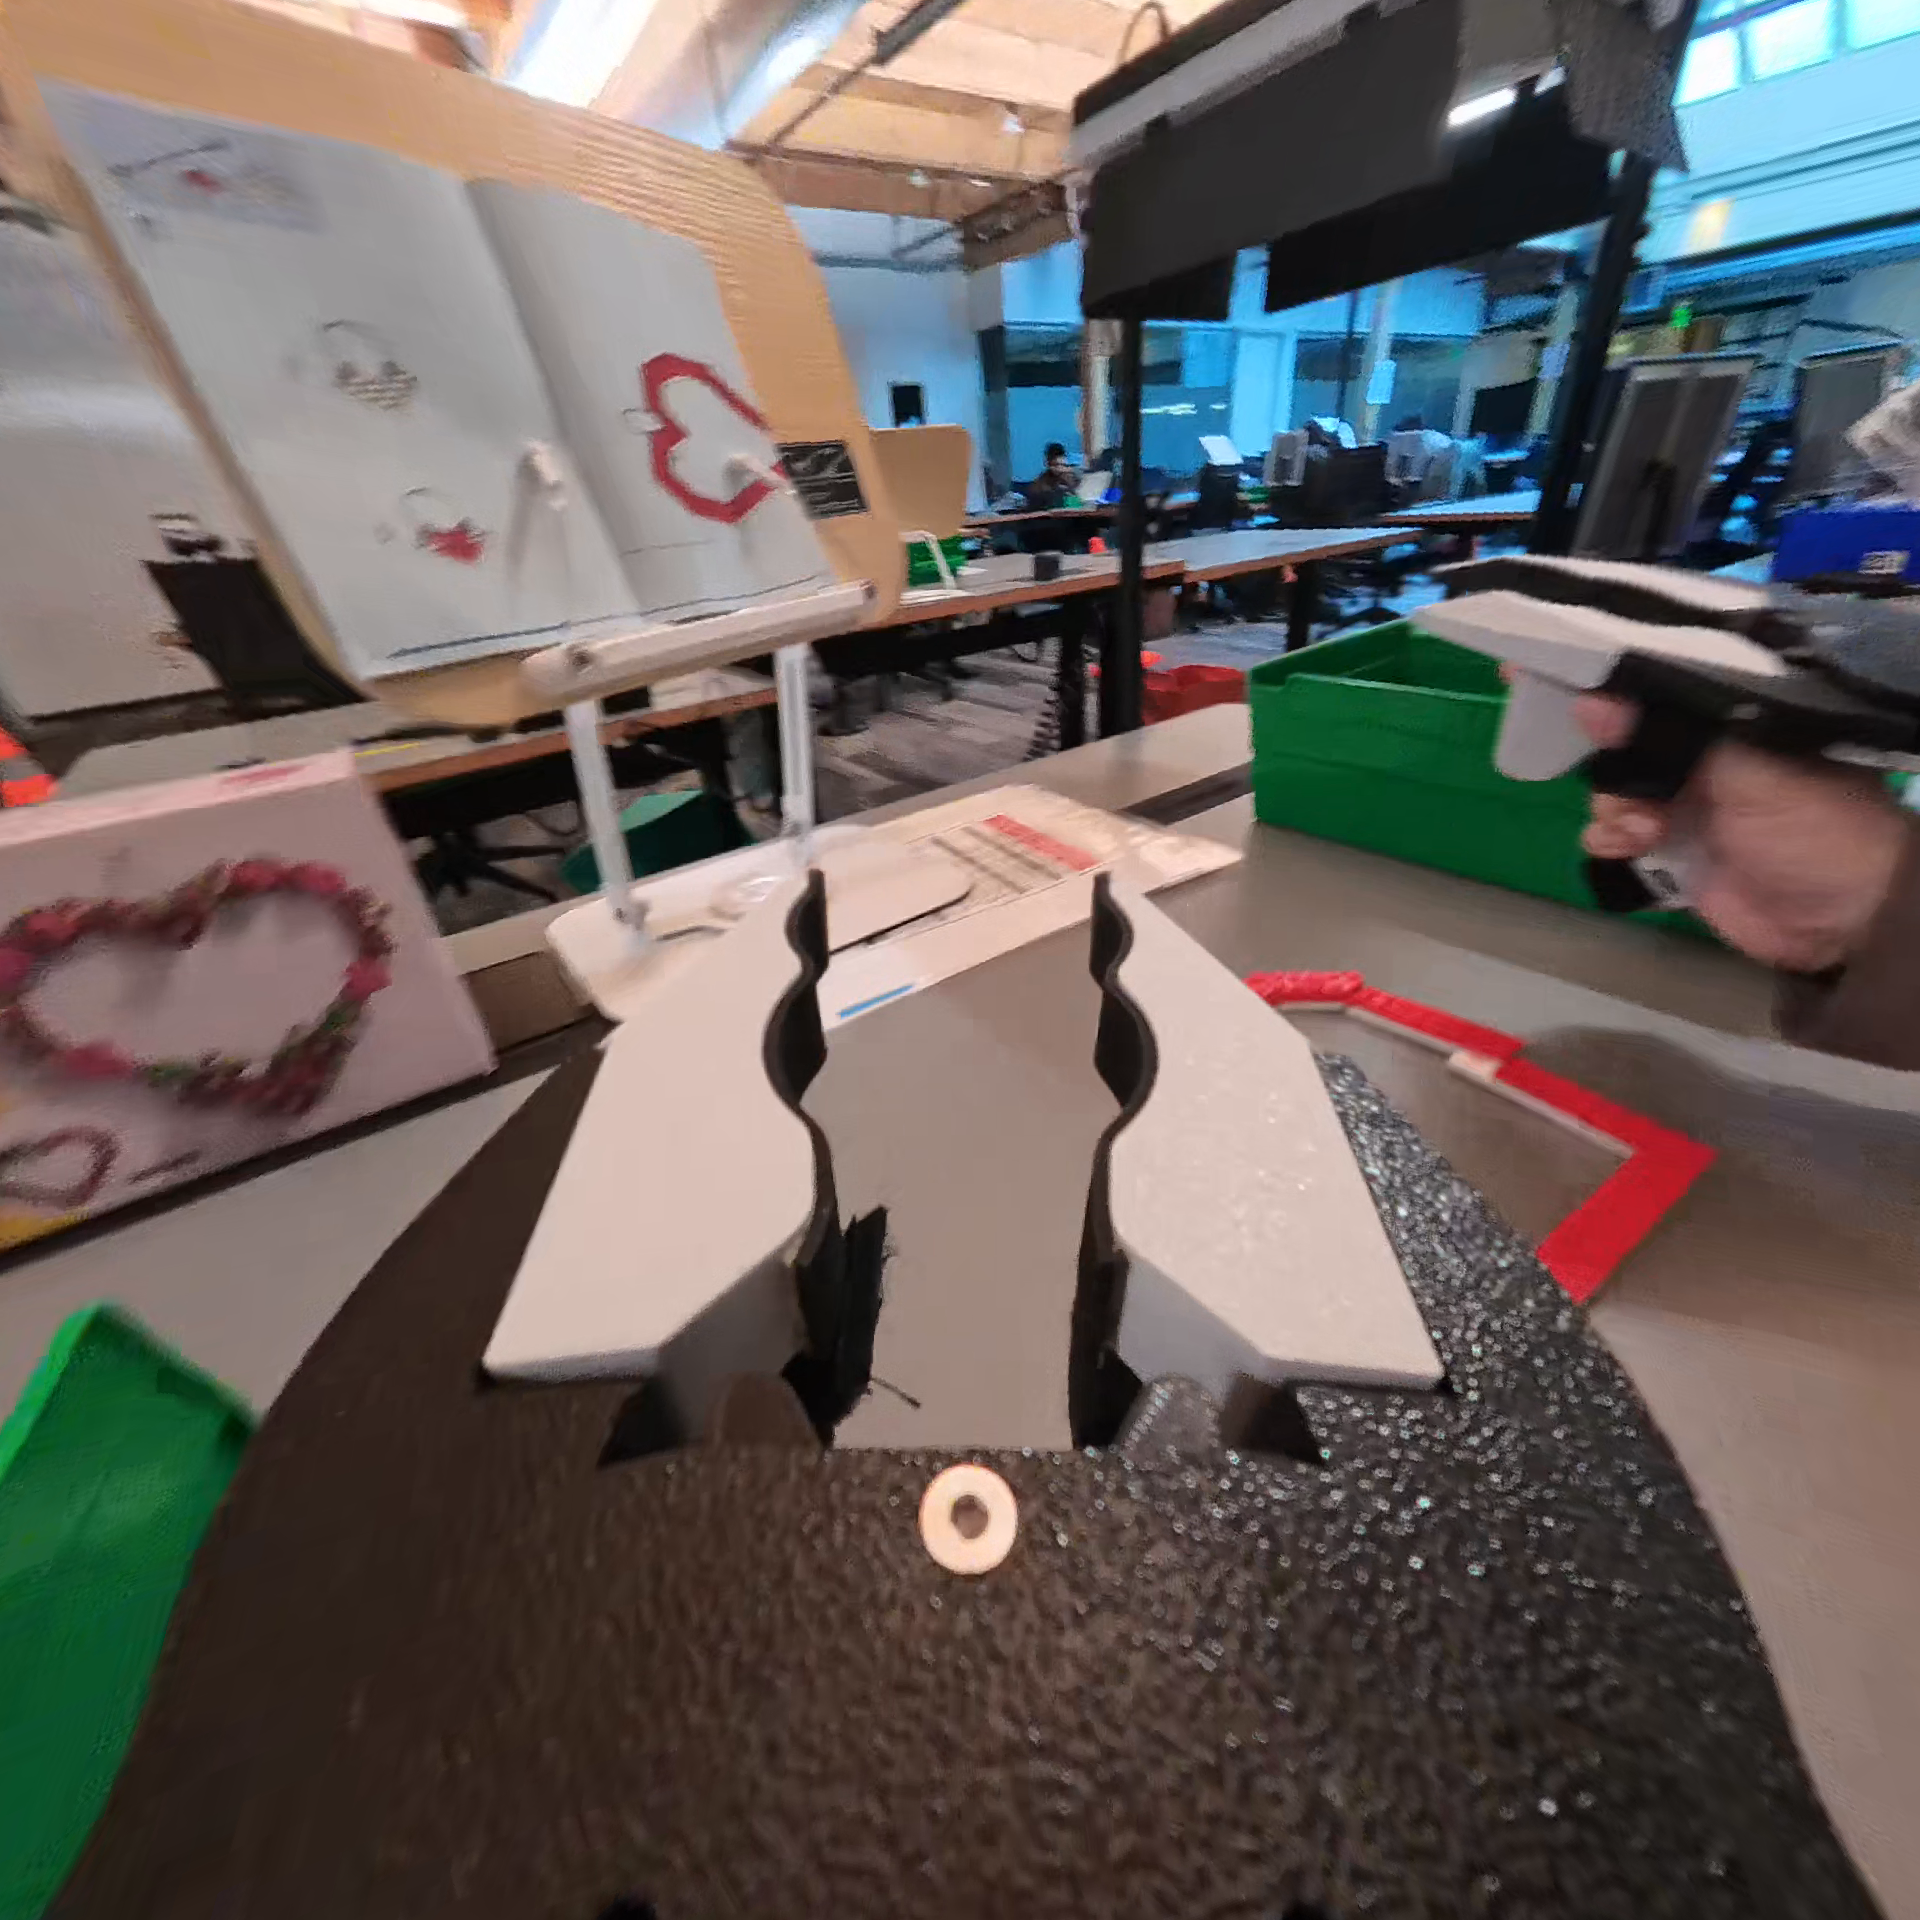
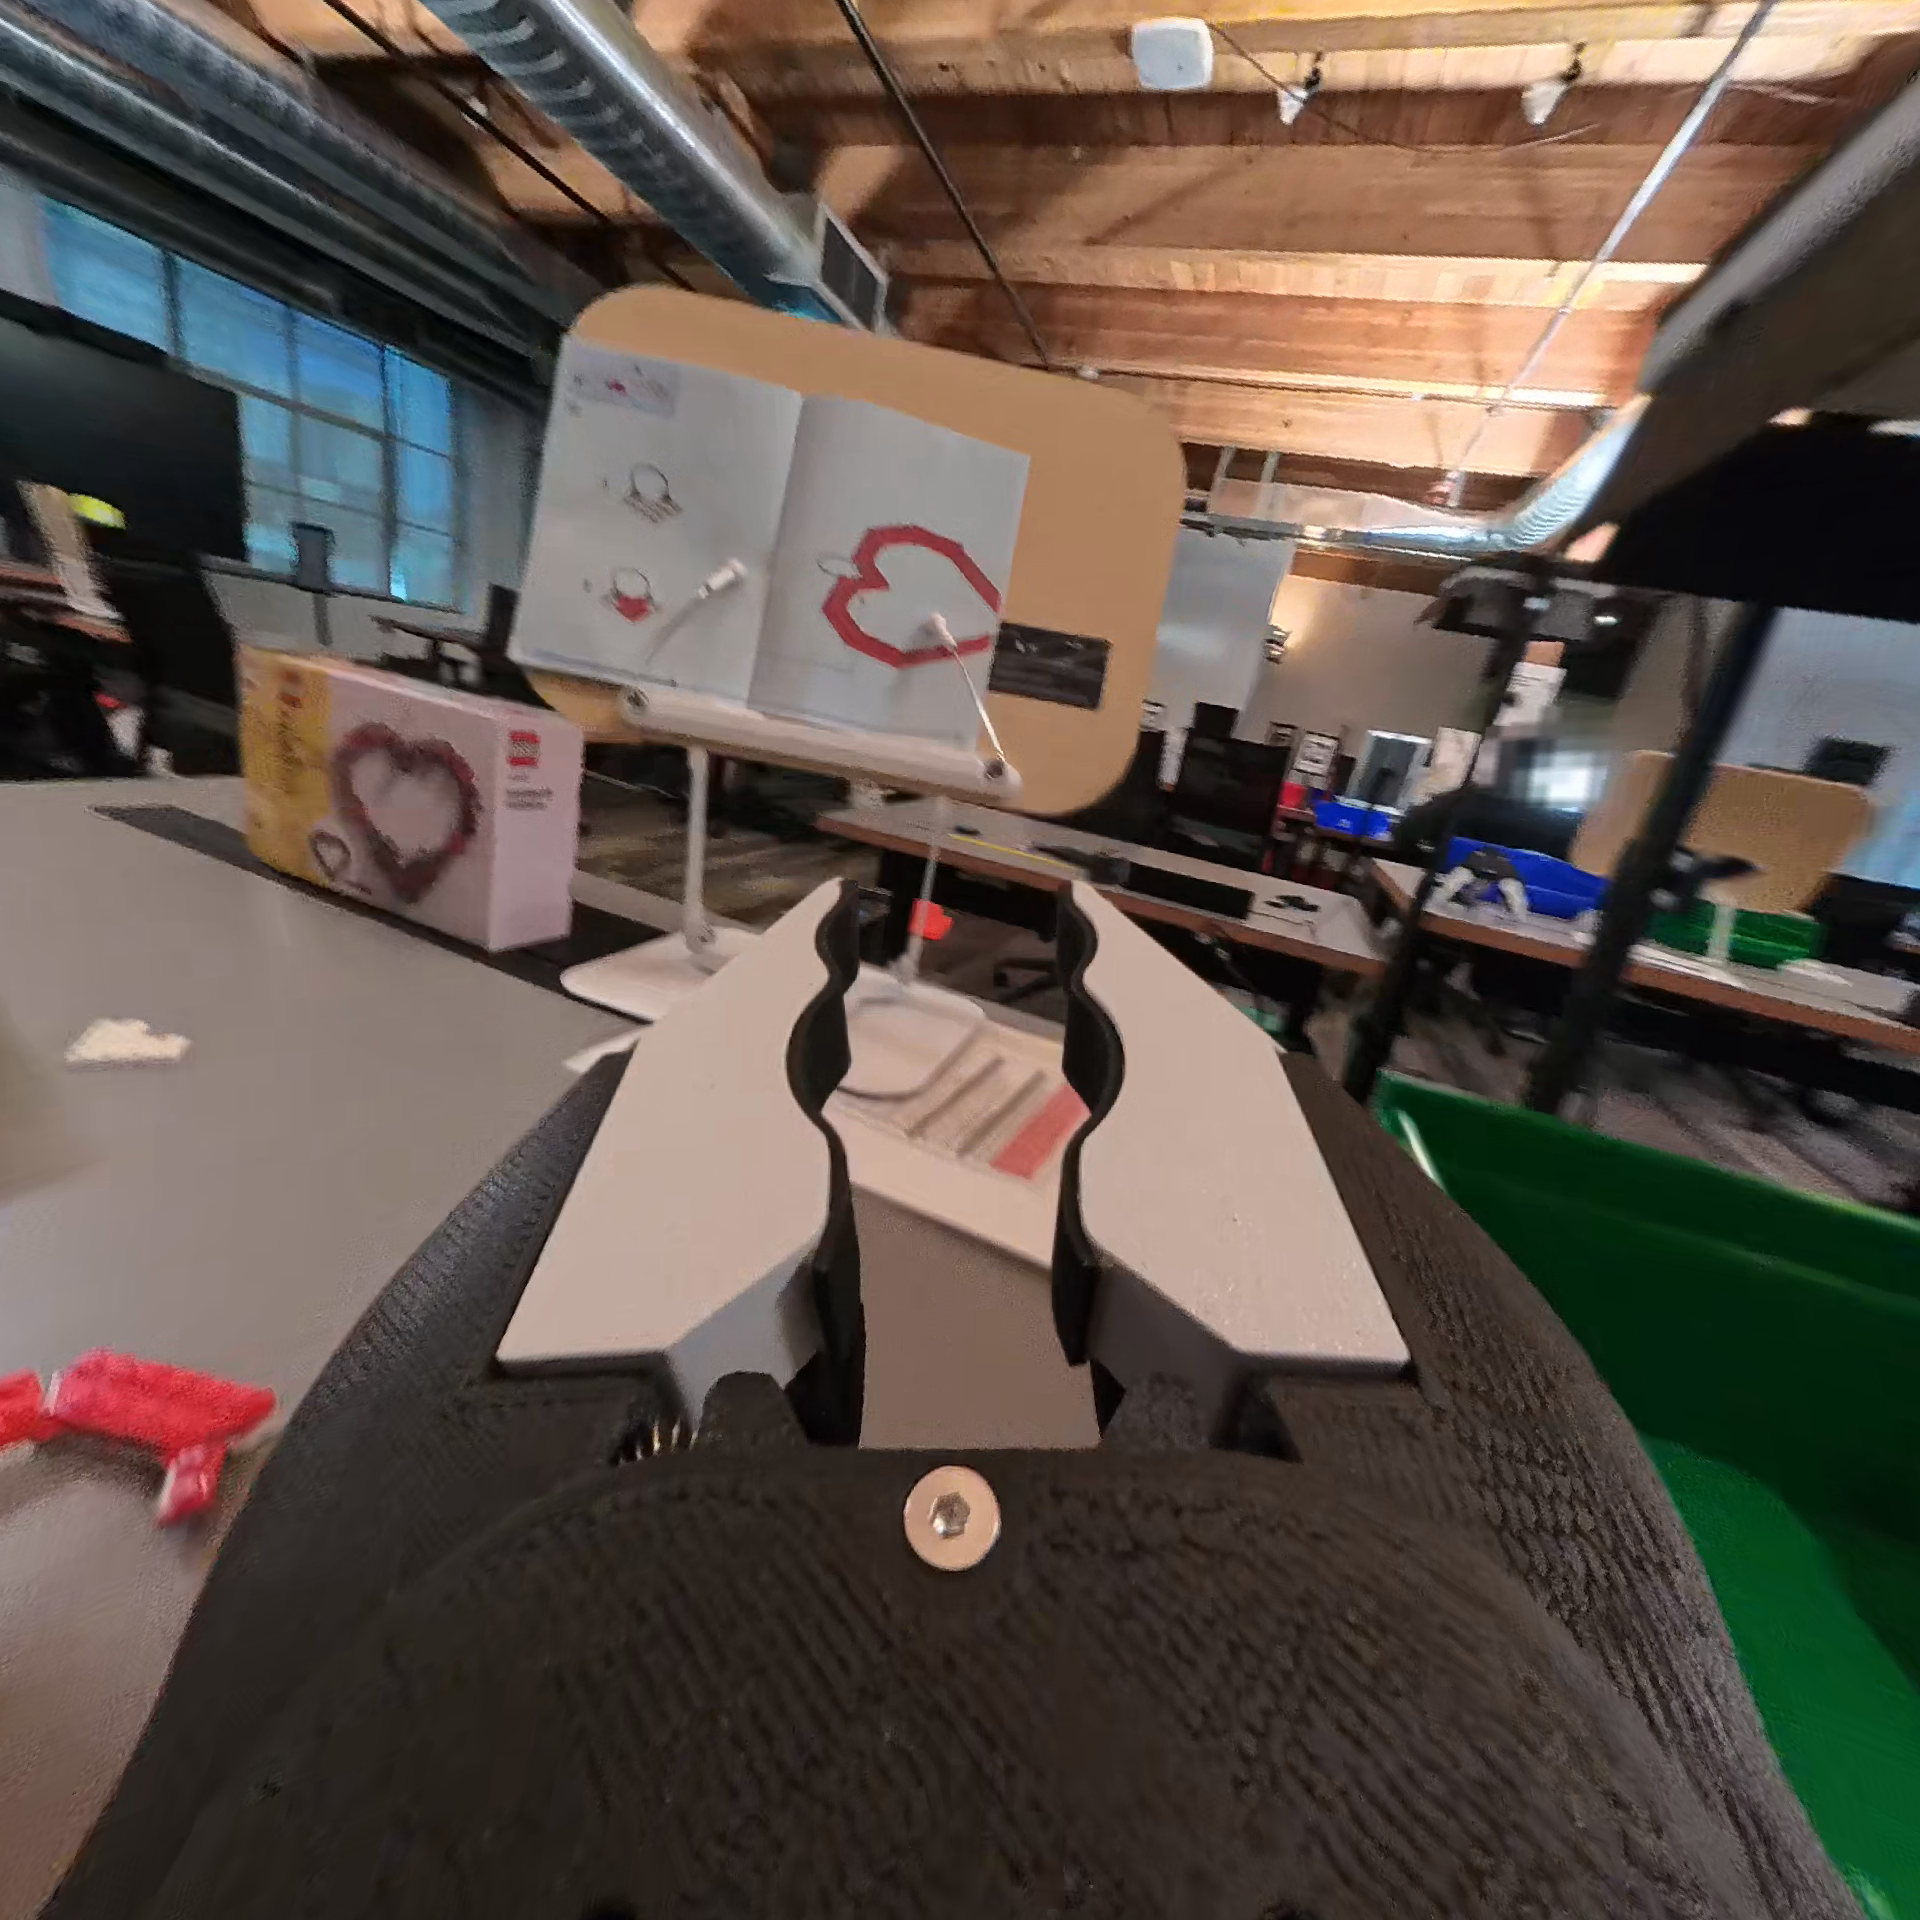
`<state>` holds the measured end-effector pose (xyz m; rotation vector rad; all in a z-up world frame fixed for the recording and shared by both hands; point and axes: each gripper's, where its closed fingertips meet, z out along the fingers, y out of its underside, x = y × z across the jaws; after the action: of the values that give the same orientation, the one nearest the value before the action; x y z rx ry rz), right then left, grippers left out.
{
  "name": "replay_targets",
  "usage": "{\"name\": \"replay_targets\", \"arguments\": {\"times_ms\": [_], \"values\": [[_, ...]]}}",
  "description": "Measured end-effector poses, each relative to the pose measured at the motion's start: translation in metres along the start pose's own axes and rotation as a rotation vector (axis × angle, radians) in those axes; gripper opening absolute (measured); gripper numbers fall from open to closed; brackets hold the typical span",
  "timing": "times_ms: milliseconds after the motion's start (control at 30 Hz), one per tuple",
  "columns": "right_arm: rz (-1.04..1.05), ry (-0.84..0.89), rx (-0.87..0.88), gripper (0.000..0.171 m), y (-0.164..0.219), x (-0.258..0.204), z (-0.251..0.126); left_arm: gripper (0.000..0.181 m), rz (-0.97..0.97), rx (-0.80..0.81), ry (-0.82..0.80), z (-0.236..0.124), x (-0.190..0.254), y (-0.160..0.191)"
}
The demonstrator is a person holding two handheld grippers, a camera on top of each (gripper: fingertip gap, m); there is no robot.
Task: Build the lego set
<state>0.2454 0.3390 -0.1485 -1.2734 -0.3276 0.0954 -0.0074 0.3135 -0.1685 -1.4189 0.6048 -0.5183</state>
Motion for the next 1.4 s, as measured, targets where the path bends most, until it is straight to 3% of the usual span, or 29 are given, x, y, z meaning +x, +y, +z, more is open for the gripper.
{"name": "replay_targets", "arguments": {"times_ms": [33,167,267,500,933,1133,1400], "values": [[-0.019,0.03,-0.009,0.036,0.005,0.002,-0.01,0.05,0.018,0.007,-0.029,-0.009,-0.006,0.008],[-0.043,0.117,0.033,0.039,0.012,0.006,-0.038,0.056,0.019,0.084,-0.087,-0.033,-0.022,0.017],[-0.097,0.109,0.074,0.048,0.011,-0.002,-0.043,0.072,-0.007,0.195,-0.084,-0.04,-0.025,0.01],[-0.157,0.067,0.056,0.064,0.022,-0.015,-0.034,0.096,0.085,0.172,-0.11,-0.032,-0.036,0.023],[-0.215,0.054,0.046,0.066,0.023,-0.025,-0.034,0.101,0.113,0.144,-0.126,-0.029,-0.034,0.031],[-0.262,0.096,-0.008,0.083,0.03,-0.022,-0.031,0.103,0.137,0.142,-0.136,-0.03,-0.034,0.031],[-0.247,0.11,-0.024,0.082,0.033,-0.019,-0.032,0.108,0.146,0.134,-0.132,-0.029,-0.033,0.033]]}}
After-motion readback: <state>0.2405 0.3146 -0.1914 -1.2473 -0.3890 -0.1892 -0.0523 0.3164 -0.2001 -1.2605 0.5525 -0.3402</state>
